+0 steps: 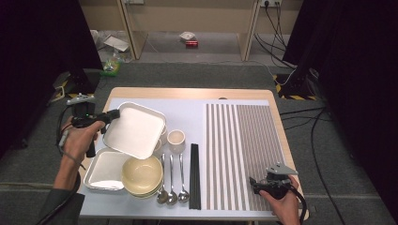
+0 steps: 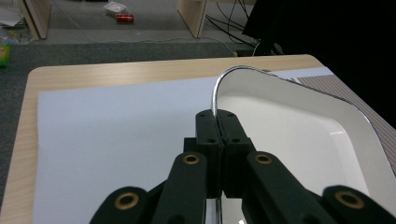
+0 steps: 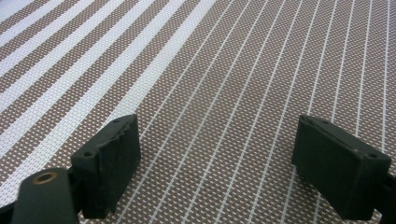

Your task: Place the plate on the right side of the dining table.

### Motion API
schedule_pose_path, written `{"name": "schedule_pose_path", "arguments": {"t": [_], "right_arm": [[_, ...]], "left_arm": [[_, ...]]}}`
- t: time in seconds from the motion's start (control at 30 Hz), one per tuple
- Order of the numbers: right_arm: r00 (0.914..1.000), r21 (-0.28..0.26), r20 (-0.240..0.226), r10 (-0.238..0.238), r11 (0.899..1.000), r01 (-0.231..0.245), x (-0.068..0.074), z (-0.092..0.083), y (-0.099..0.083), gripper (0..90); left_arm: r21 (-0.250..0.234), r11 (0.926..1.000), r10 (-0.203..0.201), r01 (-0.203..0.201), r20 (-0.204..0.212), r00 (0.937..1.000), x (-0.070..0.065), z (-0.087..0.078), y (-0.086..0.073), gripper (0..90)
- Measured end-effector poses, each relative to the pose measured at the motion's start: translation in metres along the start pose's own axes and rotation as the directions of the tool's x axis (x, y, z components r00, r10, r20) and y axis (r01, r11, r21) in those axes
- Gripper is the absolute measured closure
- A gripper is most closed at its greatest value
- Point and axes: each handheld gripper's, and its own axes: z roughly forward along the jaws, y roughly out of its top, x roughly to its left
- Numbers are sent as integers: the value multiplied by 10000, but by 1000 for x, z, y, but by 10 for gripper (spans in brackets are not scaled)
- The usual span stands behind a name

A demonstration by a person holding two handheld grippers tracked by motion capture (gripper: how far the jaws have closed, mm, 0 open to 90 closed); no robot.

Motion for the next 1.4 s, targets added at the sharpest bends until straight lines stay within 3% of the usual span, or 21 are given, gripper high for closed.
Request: {"name": "schedule_pose_path", "arguments": {"t": [0.23,0.4,0.53,0.77,1.1,1.2,1.27,1.4], "right_arm": [[9999,113,-71,134,9998,-133,-3,-2,4,209],[9972,-388,-297,689,9968,-701,-3,-13,13,218],[9950,-1054,-720,695,9914,-769,7,-22,30,244],[9900,-1170,-1408,53,9929,-220,35,-24,52,263],[9788,-1677,-2044,-116,9856,-233,60,-20,84,288],[9716,-1775,-2361,-178,9838,-251,68,-17,94,291],[9592,-1858,-2827,-5,9811,-542,73,-17,100,292],[9472,-2038,-3206,82,9759,-774,82,-18,111,300]], "left_arm": [[121,9997,225,-228,268,9994,-19,13,4,883],[227,9991,357,-367,447,9984,-30,24,2,883],[259,9990,336,-352,582,9977,-37,32,1,883],[413,9981,415,-448,770,9962,-49,41,1,883],[484,9975,476,-521,896,9948,-58,48,1,883],[569,9969,490,-542,901,9947,-60,49,1,883],[604,9966,503,-558,878,9949,-61,51,0,883],[644,9962,520,-578,879,9948,-63,53,0,883]]}}
